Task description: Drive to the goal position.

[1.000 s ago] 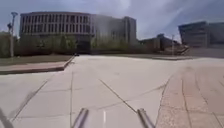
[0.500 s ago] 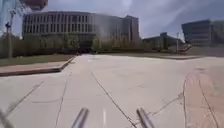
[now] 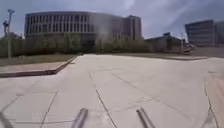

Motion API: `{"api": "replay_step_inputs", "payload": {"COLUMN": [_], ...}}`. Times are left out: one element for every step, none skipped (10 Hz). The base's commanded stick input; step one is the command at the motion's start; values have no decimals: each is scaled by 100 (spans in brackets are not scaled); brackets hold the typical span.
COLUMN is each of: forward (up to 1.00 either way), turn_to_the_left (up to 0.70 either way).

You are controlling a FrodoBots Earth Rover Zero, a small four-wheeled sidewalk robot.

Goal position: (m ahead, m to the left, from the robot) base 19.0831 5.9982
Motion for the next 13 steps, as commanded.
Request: {"api": "replay_step_inputs", "payload": {"forward": [100,100,100,100,100,100,100,100,100,100,100,100,100], "turn_to_the_left": [0,0,0,0,0,0,0,0,0,0,0,0,0]}}
